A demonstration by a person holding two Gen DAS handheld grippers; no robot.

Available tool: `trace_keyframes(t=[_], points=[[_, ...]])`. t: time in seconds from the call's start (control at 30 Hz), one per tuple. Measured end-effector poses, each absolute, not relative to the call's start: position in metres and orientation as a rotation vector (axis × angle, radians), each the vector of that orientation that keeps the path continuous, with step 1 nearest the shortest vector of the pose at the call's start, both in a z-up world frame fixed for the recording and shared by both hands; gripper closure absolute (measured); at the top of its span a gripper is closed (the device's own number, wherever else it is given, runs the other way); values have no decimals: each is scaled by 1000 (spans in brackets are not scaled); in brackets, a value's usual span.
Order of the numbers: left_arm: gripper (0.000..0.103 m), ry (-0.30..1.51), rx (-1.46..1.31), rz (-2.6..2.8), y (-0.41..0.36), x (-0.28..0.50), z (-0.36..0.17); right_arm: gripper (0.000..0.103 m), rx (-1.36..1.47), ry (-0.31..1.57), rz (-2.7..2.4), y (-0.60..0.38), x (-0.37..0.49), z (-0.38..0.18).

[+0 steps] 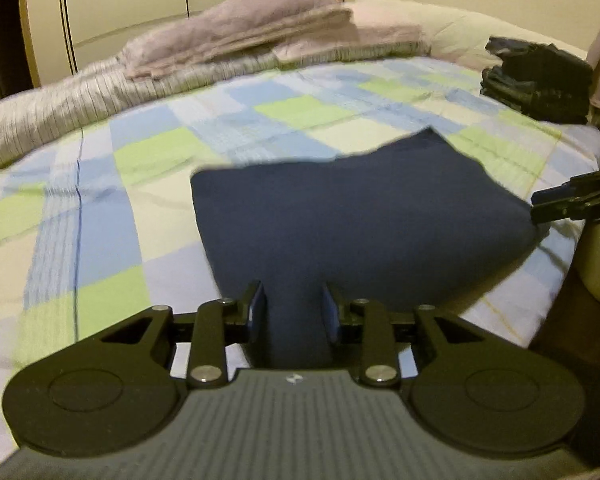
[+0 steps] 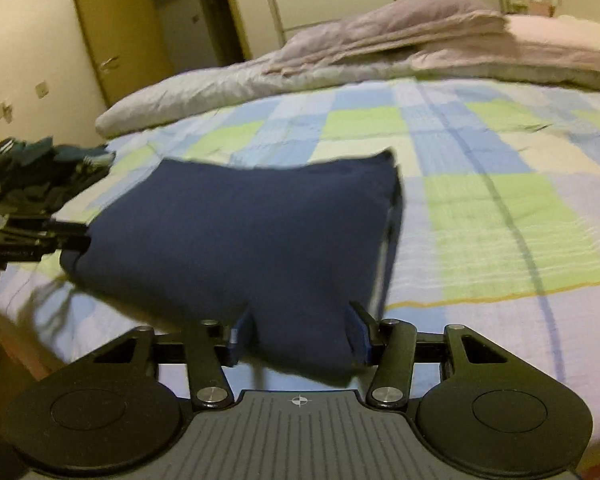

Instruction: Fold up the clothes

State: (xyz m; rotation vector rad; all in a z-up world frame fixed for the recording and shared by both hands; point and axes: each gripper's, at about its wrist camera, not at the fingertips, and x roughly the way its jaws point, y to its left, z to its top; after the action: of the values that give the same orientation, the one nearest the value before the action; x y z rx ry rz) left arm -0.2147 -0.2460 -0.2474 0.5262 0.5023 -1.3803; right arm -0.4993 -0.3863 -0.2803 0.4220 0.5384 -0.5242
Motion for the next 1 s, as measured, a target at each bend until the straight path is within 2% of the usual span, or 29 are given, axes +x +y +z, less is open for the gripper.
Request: trace_keyframes(t=[0.33,0.5,0.63,1.0], points=[[77,489,558,-1452,-279,-233,-244,52,378,516,-488,-403,-482,-270],[77,532,616,-1531,-320,-250,-250,53,295,564,-421,-431,-433,-273],[77,526,659,-1539,-338,-259,-267,53,261,683,-502,-471,-406,-292],[77,508,675,-1526,-338,-262,-266,52,247,679,-555,-511,-420,-299]])
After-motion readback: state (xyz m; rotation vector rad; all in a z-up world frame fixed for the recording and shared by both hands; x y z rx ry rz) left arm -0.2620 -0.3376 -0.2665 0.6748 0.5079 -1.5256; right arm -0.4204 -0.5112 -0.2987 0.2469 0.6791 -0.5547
